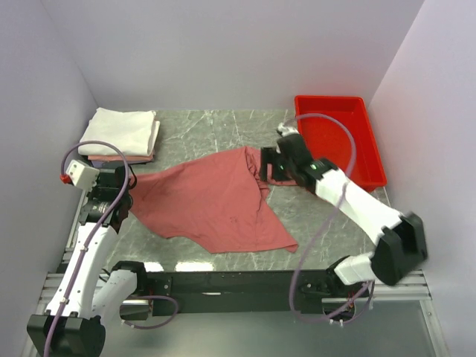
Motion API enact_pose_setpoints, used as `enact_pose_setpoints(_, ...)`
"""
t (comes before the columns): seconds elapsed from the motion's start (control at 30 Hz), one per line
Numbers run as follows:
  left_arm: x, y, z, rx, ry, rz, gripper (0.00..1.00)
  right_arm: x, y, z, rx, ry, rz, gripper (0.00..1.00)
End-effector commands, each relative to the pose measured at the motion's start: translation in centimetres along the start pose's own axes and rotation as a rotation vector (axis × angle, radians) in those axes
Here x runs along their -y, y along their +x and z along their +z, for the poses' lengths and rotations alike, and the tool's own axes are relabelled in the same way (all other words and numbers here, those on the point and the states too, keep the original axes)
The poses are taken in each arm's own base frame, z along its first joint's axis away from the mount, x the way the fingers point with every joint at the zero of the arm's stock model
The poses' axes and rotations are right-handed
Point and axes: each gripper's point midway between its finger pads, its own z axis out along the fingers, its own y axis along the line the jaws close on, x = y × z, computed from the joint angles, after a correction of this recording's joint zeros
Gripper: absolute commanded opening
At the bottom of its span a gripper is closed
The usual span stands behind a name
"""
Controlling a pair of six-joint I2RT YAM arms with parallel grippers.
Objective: Fold and stack the t-shirts
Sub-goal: Flatten the tshirt out
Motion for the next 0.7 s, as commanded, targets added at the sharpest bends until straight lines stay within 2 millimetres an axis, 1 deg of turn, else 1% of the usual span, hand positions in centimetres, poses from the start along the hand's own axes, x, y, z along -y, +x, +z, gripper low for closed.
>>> enact_pose_setpoints(0.0,0.2,-1.2,-0.3,0.049,0.018,-0.048,0.01,1.6,5.5,-1.7,-0.066,0.025,0.091,0.87)
enact_pose_setpoints(0.03,0.3,-1.3,-0.4,0.049,0.025,-0.054,0.01,1.5,6.1,-3.0,-0.053,0.013,0.096,0.87)
enact_pose_setpoints(0.07,0.4,-1.3,-0.4,0.048,0.034,-0.057,0.01,1.6,7.4,-3.5,-0.072,0.010,0.104,0.87)
enact_pose_setpoints(0.1,0.6,-1.2,-0.6,0.040,0.052,-0.062,0.01,2.3,10.2,-3.7,-0.132,0.025,0.123,0.87)
enact_pose_setpoints(0.13,0.6,-1.1,-0.6,0.038,0.060,-0.061,0.01,2.0,11.0,-4.6,-0.132,-0.002,0.136,0.87)
enact_pose_setpoints(0.17,0.6,-0.9,-0.6,0.031,0.067,-0.060,0.01,1.0,12.7,-5.0,-0.172,-0.045,0.148,0.87)
enact_pose_setpoints(0.2,0.8,-0.8,-0.7,0.025,0.079,-0.059,0.01,1.3,15.0,-5.2,-0.222,-0.037,0.146,0.87)
enact_pose_setpoints(0.23,0.8,-0.7,-0.8,0.019,0.084,-0.058,0.01,1.3,15.7,-5.7,-0.226,-0.041,0.151,0.87)
enact_pose_setpoints(0.27,0.7,-0.6,-0.7,0.016,0.083,-0.056,0.01,0.8,16.8,-6.1,-0.246,-0.050,0.135,0.87)
enact_pose_setpoints(0.3,0.6,-0.4,-0.7,0.009,0.081,-0.060,0.01,1.0,18.0,-6.1,-0.268,-0.029,0.150,0.87)
enact_pose_setpoints(0.33,0.7,-0.2,-0.7,0.000,0.083,-0.060,0.01,0.8,18.5,-6.2,-0.275,-0.031,0.152,0.86)
enact_pose_setpoints(0.37,0.7,-0.1,-0.6,-0.003,0.084,-0.059,0.01,-0.3,19.5,-6.4,-0.298,-0.056,0.127,0.86)
enact_pose_setpoints(0.4,0.6,0.2,-0.5,-0.012,0.078,-0.053,0.01,-1.0,19.8,-6.4,-0.299,-0.071,0.112,0.85)
enact_pose_setpoints(0.43,0.6,0.3,-0.5,-0.017,0.079,-0.053,0.01,-1.4,20.6,-6.1,-0.322,-0.061,0.086,0.85)
enact_pose_setpoints(0.47,0.6,0.3,-0.5,-0.019,0.076,-0.052,0.01,-2.0,21.0,-6.0,-0.328,-0.065,0.053,0.85)
enact_pose_setpoints(0.5,0.6,0.5,-0.4,-0.023,0.069,-0.047,0.01,-3.1,21.0,-6.2,-0.310,-0.067,-0.009,0.85)
enact_pose_setpoints(0.53,0.5,0.5,-0.4,-0.026,0.063,-0.045,0.01,-3.2,21.8,-5.6,-0.338,-0.030,-0.049,0.85)
enact_pose_setpoints(0.6,0.4,0.9,-0.3,-0.035,0.057,-0.036,0.01,-4.0,22.3,-4.9,-0.357,0.002,-0.155,0.85)
enact_pose_setpoints(0.63,0.4,0.9,-0.2,-0.037,0.058,-0.036,0.01,-4.2,22.4,-4.5,-0.359,0.019,-0.182,0.85)
enact_pose_setpoints(0.67,0.4,1.0,-0.2,-0.042,0.058,-0.031,0.01,-4.8,22.1,-4.2,-0.353,0.016,-0.222,0.85)
